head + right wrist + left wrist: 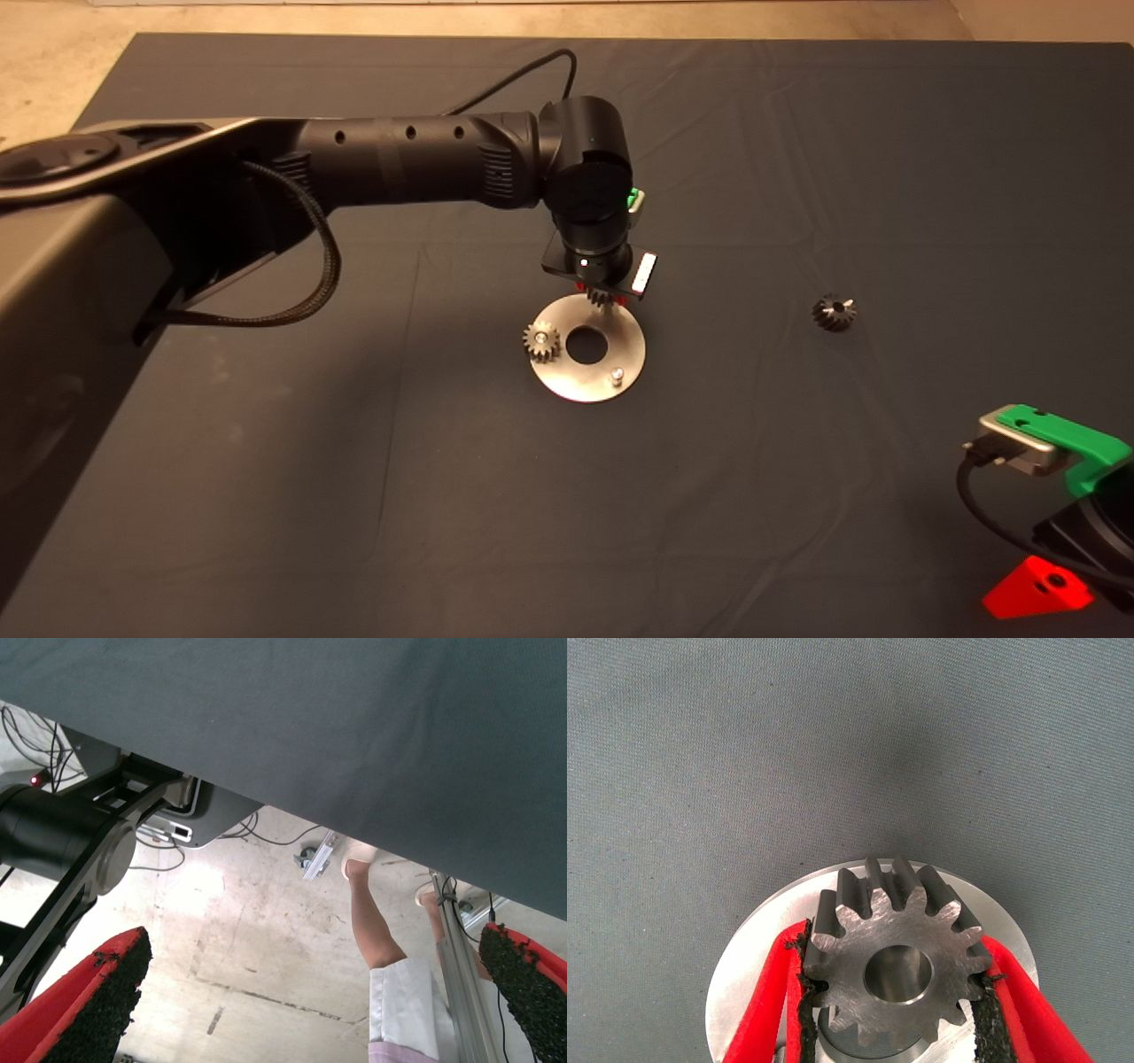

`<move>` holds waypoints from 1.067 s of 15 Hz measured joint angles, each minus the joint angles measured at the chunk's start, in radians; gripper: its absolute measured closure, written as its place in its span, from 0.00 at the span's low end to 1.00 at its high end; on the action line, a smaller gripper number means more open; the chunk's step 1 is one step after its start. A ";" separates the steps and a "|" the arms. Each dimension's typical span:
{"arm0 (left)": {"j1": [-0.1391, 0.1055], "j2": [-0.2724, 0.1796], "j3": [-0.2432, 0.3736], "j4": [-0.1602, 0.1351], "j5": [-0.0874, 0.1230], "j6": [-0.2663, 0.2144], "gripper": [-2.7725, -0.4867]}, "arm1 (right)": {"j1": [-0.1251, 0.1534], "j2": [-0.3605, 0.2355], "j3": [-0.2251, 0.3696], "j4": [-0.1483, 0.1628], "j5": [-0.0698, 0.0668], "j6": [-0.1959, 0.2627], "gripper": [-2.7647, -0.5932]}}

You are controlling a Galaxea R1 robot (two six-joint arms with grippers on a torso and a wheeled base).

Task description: Install three planetary gears onto the carrier pins

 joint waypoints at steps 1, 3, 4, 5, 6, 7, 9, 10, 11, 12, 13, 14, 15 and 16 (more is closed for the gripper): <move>0.000 0.000 0.000 0.000 0.000 0.015 0.84 | 0.000 0.000 0.000 0.000 0.000 0.000 0.01; 0.000 0.000 0.000 0.000 -0.001 0.023 0.84 | 0.000 0.000 0.000 0.000 0.000 0.000 0.01; 0.000 0.000 0.000 0.000 0.000 0.027 0.84 | 0.000 0.000 0.000 0.000 0.000 0.000 0.01; 0.000 0.000 0.001 0.000 0.001 0.031 0.84 | 0.000 0.000 0.000 0.000 0.000 0.000 0.01; 0.000 0.000 0.002 0.000 0.001 0.033 0.84 | 0.000 0.000 0.000 0.000 0.000 0.000 0.01; 0.000 0.000 0.002 0.000 0.000 0.044 0.84 | 0.000 0.000 0.000 0.000 0.000 0.000 0.01; 0.000 0.000 0.004 0.000 0.001 0.054 0.84 | 0.000 0.000 0.000 0.000 0.000 0.000 0.01; 0.000 0.000 0.004 0.000 0.001 0.055 0.84 | 0.000 0.000 0.000 0.000 0.000 0.000 0.01; 0.000 0.000 0.004 0.000 0.001 0.055 0.84 | 0.000 0.000 0.000 0.000 0.000 0.000 0.01; 0.000 0.000 0.004 -0.001 0.001 0.055 0.84 | 0.000 0.000 0.000 0.000 0.000 0.000 0.01; 0.000 0.000 0.004 -0.001 0.001 0.055 0.84 | 0.000 0.000 0.000 0.000 0.000 0.000 0.01; 0.000 0.000 0.004 -0.003 0.001 0.056 0.84 | 0.000 0.000 0.000 0.000 0.000 0.000 0.01; 0.000 0.000 0.004 -0.005 0.001 0.057 0.84 | 0.000 0.000 0.000 0.000 0.000 0.000 0.01; 0.000 0.000 0.004 -0.006 0.002 0.061 0.84 | 0.000 0.000 0.000 0.000 0.000 0.000 0.01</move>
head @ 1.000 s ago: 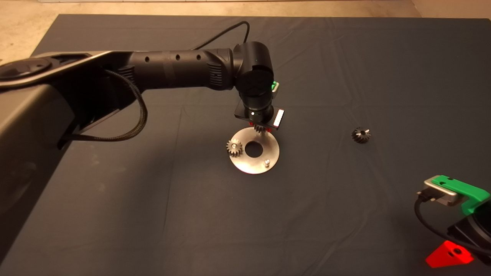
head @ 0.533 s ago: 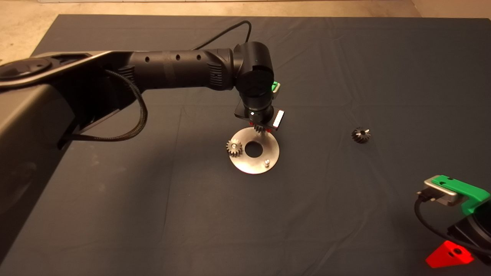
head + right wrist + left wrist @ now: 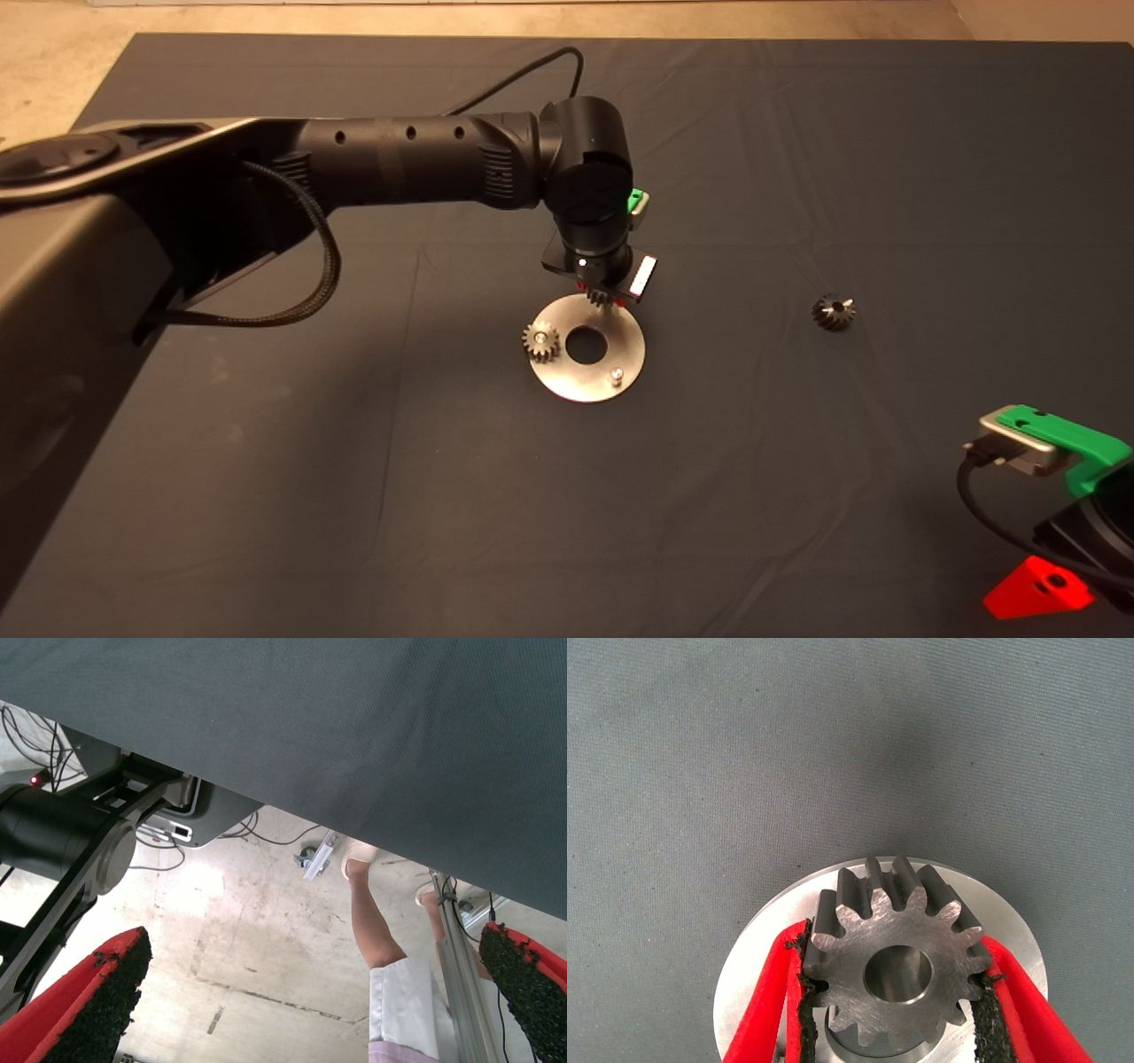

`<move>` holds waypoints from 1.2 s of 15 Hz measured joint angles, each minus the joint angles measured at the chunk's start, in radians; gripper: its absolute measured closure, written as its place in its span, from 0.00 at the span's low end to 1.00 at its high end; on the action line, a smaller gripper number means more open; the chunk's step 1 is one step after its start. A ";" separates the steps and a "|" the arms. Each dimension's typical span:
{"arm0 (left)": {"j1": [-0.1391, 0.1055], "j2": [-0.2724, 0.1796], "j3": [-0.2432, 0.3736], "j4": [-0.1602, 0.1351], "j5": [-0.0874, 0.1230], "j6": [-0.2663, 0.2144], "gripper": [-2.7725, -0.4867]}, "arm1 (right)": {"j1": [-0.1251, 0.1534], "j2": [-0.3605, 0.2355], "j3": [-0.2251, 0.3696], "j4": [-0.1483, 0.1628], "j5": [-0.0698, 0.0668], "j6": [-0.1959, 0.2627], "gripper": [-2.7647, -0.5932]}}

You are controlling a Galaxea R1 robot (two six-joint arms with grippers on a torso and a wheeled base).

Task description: Install three planetary gears onto the carrier pins

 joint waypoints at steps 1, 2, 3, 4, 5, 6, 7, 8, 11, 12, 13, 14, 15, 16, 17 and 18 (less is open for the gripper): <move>-0.001 0.000 0.000 -0.002 0.000 0.005 0.84 | 0.000 0.000 0.000 0.000 0.000 0.000 0.01; -0.001 0.000 0.000 -0.010 0.005 0.007 0.84 | 0.000 0.000 0.000 0.000 0.000 0.000 0.01; -0.002 0.000 0.000 -0.018 0.006 0.007 0.84 | 0.000 0.000 0.000 0.000 0.000 0.000 0.01; -0.002 0.000 0.000 -0.021 0.006 0.007 0.84 | 0.000 0.000 0.000 0.000 0.000 0.000 0.01; -0.002 0.000 0.000 -0.021 0.006 0.007 0.84 | 0.000 0.000 0.000 0.000 0.000 0.000 0.01; -0.002 0.000 0.000 -0.023 0.007 0.007 0.84 | 0.000 0.000 0.000 0.000 0.000 0.000 0.01; -0.002 0.000 0.000 -0.024 0.006 0.008 0.84 | 0.000 0.000 0.000 0.000 0.000 0.000 0.01; -0.002 0.000 0.000 -0.024 0.006 0.008 0.84 | 0.000 0.000 0.000 0.000 0.000 0.000 0.01; -0.002 0.000 0.000 -0.024 0.004 0.008 0.84 | 0.000 0.000 0.000 0.000 0.000 0.000 0.01; -0.002 0.000 0.000 -0.024 0.004 0.008 0.84 | 0.000 0.000 0.000 0.000 0.000 0.000 0.01; -0.002 0.000 0.000 -0.024 0.001 0.008 0.84 | 0.000 0.000 0.000 0.000 0.000 0.000 0.01; -0.002 0.000 0.000 -0.024 -0.011 0.008 0.84 | 0.000 0.000 0.000 0.000 0.000 0.000 0.01; -0.002 0.000 0.000 -0.024 -0.024 0.008 0.84 | 0.000 0.000 0.000 0.000 0.000 0.000 0.01; -0.002 0.000 0.000 -0.024 -0.031 0.008 0.84 | 0.000 0.000 0.000 0.000 0.000 0.000 0.01; -0.002 0.000 0.000 -0.024 -0.032 0.008 0.84 | 0.000 0.000 0.000 0.000 0.000 0.000 0.01; -0.002 0.000 0.000 -0.024 -0.032 0.008 0.84 | 0.000 0.000 0.000 0.000 0.000 0.000 0.01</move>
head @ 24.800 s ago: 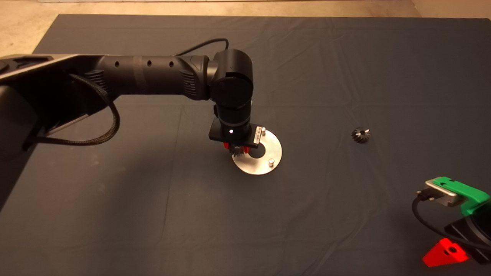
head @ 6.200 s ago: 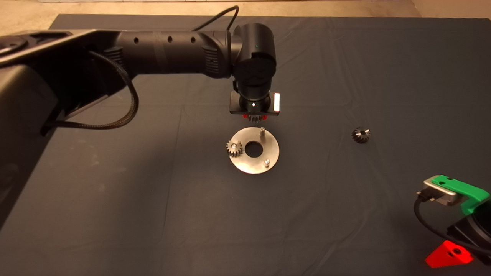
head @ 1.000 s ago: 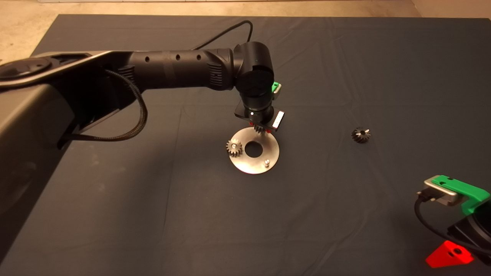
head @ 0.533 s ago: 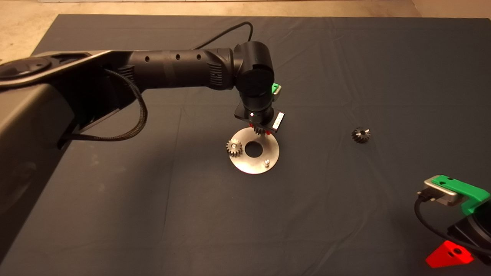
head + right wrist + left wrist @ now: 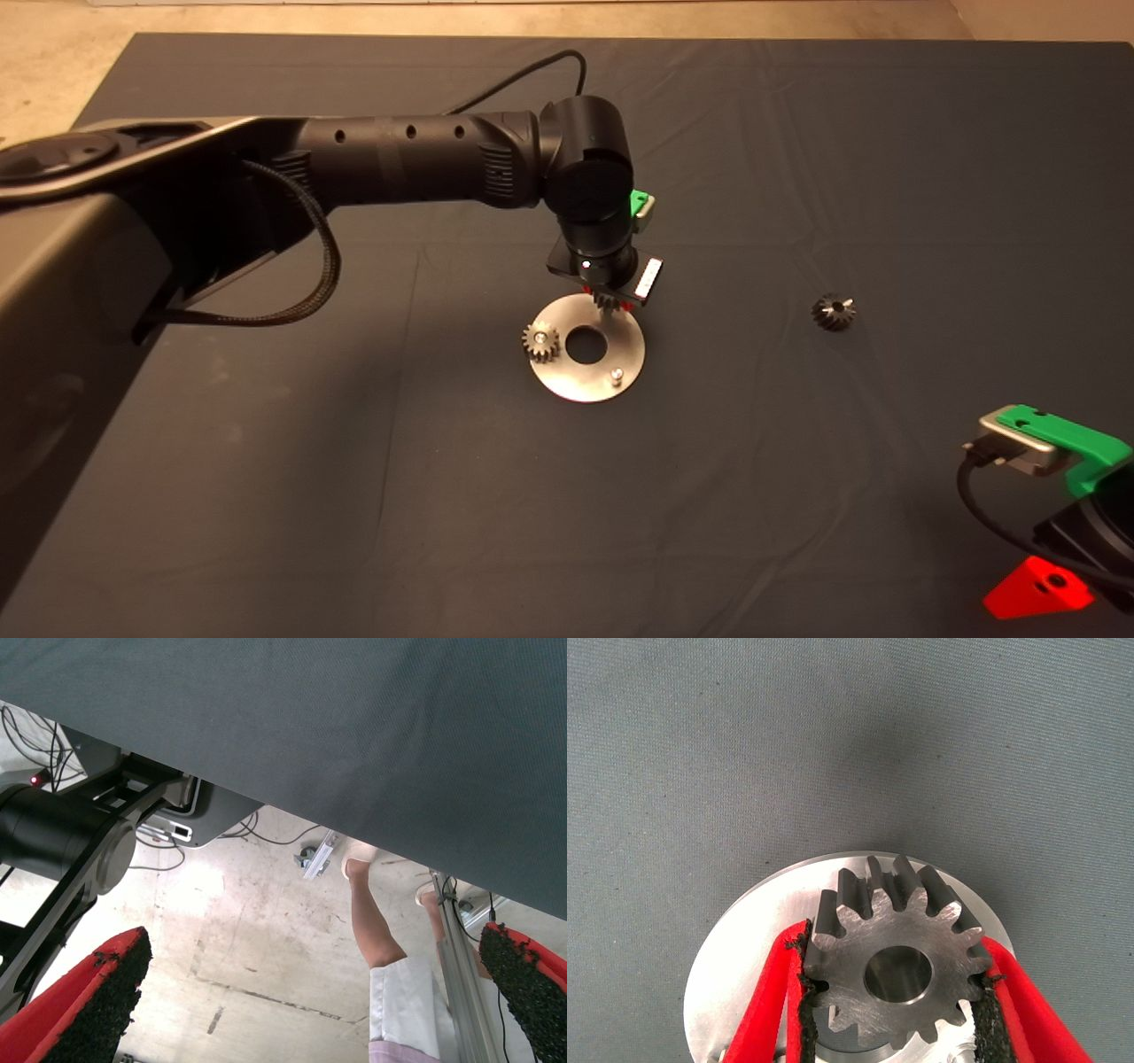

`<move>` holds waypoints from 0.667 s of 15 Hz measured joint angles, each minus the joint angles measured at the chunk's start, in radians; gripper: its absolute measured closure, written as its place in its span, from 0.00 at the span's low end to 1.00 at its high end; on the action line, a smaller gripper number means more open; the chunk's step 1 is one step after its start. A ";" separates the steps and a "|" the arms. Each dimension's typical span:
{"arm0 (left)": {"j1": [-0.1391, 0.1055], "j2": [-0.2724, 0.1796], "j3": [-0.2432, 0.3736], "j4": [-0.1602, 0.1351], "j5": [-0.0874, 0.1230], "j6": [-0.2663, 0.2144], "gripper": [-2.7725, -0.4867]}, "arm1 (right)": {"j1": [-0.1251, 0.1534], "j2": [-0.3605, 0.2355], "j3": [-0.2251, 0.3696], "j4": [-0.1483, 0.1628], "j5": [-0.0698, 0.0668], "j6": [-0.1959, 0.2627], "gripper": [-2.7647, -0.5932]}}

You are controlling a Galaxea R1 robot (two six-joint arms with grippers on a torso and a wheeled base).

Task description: Install three planetary gears onto the carrier pins

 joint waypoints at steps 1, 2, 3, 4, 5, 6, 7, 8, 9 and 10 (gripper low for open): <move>0.000 0.000 0.000 0.000 0.000 0.000 0.84 | 0.000 0.000 0.000 0.000 0.000 0.000 0.01; 0.000 0.000 0.000 0.000 0.000 0.000 0.84 | 0.000 0.000 0.000 0.000 0.000 0.000 0.01; 0.000 0.000 0.000 0.000 0.000 0.000 0.84 | 0.000 0.000 0.000 0.000 0.000 0.000 0.01; 0.000 0.000 0.000 0.000 0.001 0.001 0.84 | 0.000 0.000 0.000 0.000 0.000 0.000 0.01; 0.000 0.000 0.000 0.000 0.002 0.002 0.84 | 0.000 0.000 0.000 0.000 0.000 0.000 0.01; 0.000 0.000 0.000 0.000 0.004 0.008 0.84 | 0.000 0.000 0.000 0.000 0.000 0.000 0.01; 0.000 0.000 0.000 0.000 0.009 0.013 0.84 | 0.000 0.000 0.000 0.000 0.000 0.000 0.01; 0.000 0.000 0.000 0.000 0.018 0.021 0.84 | 0.000 0.000 0.000 0.000 0.000 0.000 0.01; 0.000 0.000 0.000 0.000 0.022 0.021 0.84 | 0.000 0.000 0.000 0.000 0.000 0.000 0.01; 0.000 0.000 0.000 0.000 0.022 0.023 0.84 | 0.000 0.000 0.000 0.000 0.000 0.000 0.01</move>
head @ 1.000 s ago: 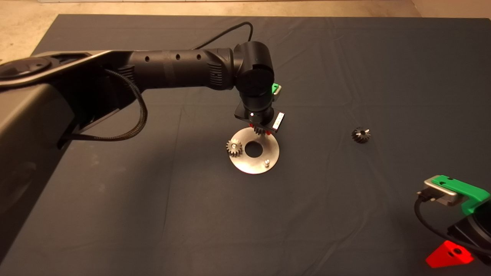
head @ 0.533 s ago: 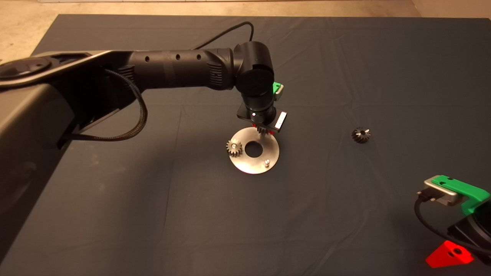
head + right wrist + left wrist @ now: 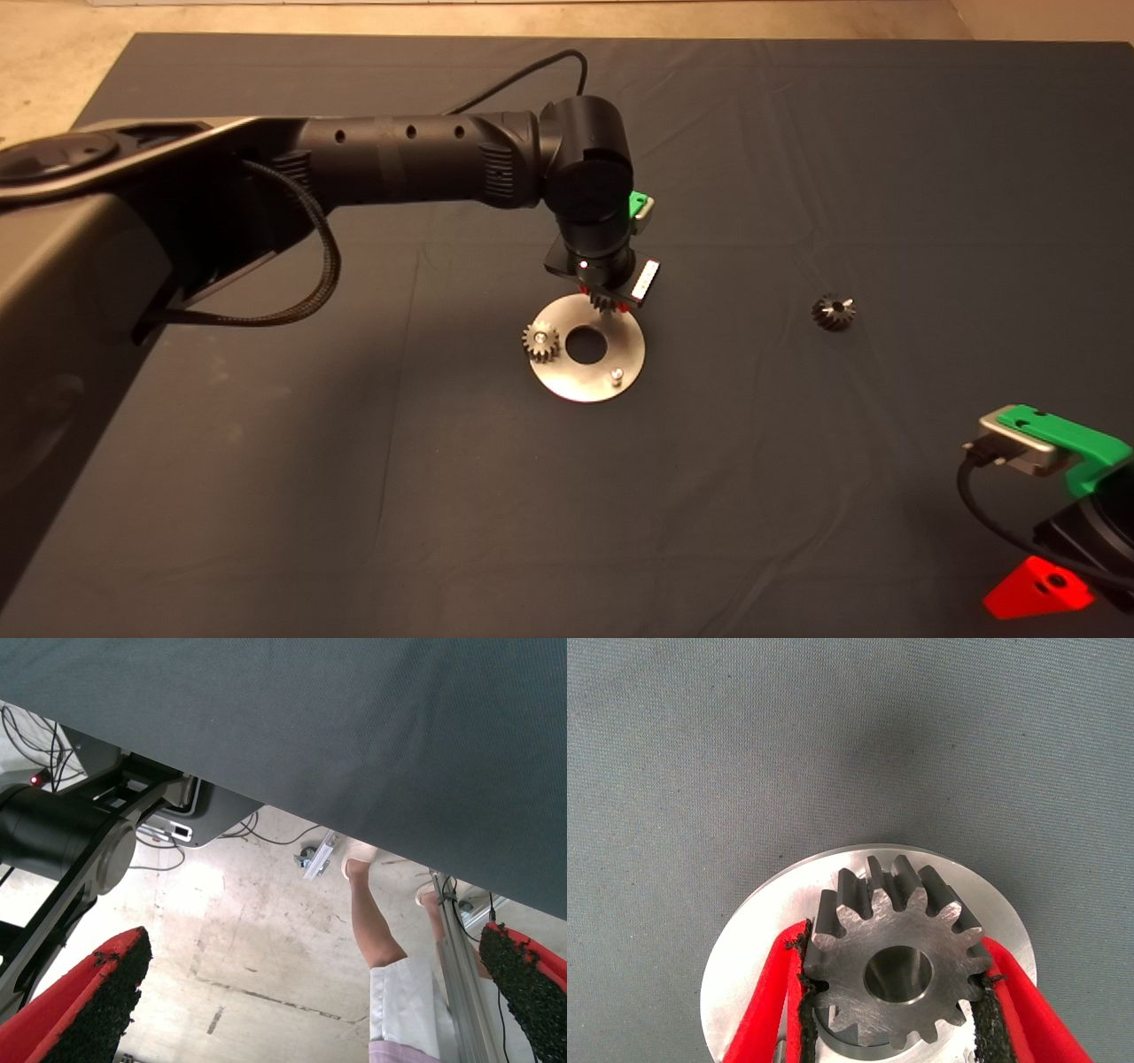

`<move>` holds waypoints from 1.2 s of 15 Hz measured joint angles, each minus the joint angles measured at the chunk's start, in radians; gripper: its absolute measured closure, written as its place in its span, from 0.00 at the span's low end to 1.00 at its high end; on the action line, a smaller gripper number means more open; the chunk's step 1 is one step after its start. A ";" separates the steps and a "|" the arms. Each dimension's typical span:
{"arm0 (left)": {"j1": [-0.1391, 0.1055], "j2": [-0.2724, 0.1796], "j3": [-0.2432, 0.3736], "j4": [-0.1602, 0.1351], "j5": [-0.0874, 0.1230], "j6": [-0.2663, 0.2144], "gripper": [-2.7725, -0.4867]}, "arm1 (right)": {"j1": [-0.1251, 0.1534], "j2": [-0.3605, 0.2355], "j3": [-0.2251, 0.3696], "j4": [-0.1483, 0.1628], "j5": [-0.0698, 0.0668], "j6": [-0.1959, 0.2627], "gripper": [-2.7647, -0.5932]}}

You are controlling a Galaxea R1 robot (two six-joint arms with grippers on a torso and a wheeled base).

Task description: Install three planetary gears onto the carrier pins

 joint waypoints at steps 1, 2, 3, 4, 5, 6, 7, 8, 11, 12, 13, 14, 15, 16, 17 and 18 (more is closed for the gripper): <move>0.000 0.000 0.000 0.000 0.000 0.003 0.84 | 0.000 0.000 0.000 0.000 0.000 0.000 0.01; 0.000 0.000 -0.004 0.000 0.000 0.005 0.84 | 0.000 0.000 0.000 0.000 0.000 0.000 0.01; 0.000 0.000 -0.008 0.001 0.000 0.005 0.84 | 0.000 0.000 0.000 0.000 0.000 0.000 0.01; 0.000 0.000 -0.009 0.000 0.000 0.005 0.84 | 0.000 0.000 0.000 0.000 0.000 0.000 0.01; 0.000 0.000 -0.009 0.000 0.000 0.005 0.84 | 0.000 0.000 0.000 0.000 0.000 0.000 0.01; 0.000 0.000 -0.009 0.000 0.000 0.005 0.84 | 0.000 0.000 0.000 0.000 0.000 0.000 0.01; 0.000 0.000 -0.009 0.000 0.000 0.005 0.84 | 0.000 -0.001 0.000 0.000 0.000 0.000 0.01; 0.000 0.000 -0.009 0.000 -0.001 0.005 0.84 | 0.000 -0.003 0.000 0.000 -0.001 0.000 0.01; 0.000 0.000 -0.009 0.000 -0.001 0.005 0.84 | 0.000 -0.006 0.000 0.000 0.000 0.000 0.01; 0.000 0.000 -0.009 0.000 -0.001 0.005 0.84 | 0.000 -0.007 0.000 0.000 0.000 0.000 0.01; 0.000 0.000 -0.009 0.000 -0.002 0.005 0.84 | 0.000 -0.008 0.000 0.000 0.000 0.000 0.01; 0.000 0.000 -0.009 0.000 -0.004 0.004 0.84 | 0.000 -0.009 0.000 0.000 0.000 0.000 0.01; 0.000 0.000 -0.009 0.000 -0.005 0.002 0.84 | 0.000 -0.011 0.000 0.000 0.000 0.000 0.01; 0.000 0.000 -0.009 0.000 -0.006 0.001 0.84 | 0.000 -0.011 0.000 0.000 0.000 0.000 0.01; 0.000 0.000 -0.009 0.000 -0.010 -0.001 0.84 | 0.000 -0.011 0.000 0.000 0.000 0.000 0.01; 0.000 0.000 -0.009 0.000 -0.014 -0.006 0.84 | 0.000 -0.011 0.000 0.000 0.000 0.000 0.01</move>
